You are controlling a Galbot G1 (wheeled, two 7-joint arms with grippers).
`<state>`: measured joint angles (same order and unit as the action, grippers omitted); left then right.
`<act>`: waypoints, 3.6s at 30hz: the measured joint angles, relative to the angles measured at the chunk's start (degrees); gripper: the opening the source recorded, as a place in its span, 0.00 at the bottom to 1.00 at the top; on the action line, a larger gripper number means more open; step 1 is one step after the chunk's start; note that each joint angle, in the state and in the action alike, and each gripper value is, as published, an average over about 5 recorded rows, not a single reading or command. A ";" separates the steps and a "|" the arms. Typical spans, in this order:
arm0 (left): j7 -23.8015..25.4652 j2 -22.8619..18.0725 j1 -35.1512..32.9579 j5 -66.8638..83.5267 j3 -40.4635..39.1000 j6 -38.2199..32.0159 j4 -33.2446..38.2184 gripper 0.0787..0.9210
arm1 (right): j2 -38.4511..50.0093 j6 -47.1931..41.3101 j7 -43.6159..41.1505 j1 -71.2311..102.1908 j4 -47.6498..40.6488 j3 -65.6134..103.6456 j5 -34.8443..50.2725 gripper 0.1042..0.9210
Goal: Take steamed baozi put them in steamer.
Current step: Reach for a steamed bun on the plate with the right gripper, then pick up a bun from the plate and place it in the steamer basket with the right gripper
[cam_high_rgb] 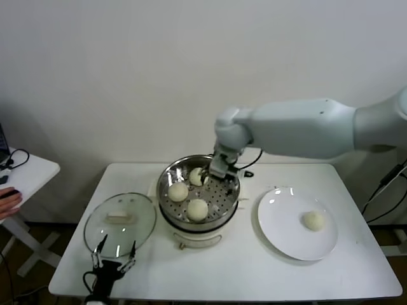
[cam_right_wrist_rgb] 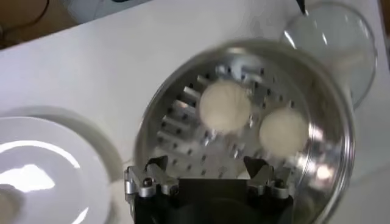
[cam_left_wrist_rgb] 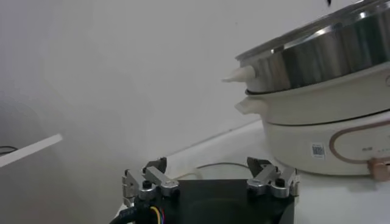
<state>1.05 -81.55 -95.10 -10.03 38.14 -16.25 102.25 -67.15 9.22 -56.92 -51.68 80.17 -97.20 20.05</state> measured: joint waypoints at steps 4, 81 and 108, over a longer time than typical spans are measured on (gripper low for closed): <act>0.00 0.09 0.18 0.01 -0.37 -0.05 -0.05 0.88 | 4.89 -3.99 -1.89 -2.65 -1.11 -3.04 4.85 0.88; 0.03 -0.07 0.04 -1.05 0.32 0.60 -0.67 0.88 | 29.01 -21.52 1.63 26.88 -12.58 10.31 -7.52 0.55; 0.18 0.92 0.24 -0.81 -0.33 1.02 -0.12 0.88 | 13.13 -30.01 1.90 -14.31 7.78 -5.69 24.02 0.55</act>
<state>1.23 -80.63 -94.86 -10.84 37.82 -15.23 102.13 -54.02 -20.79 -55.02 -65.99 87.95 -102.89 44.08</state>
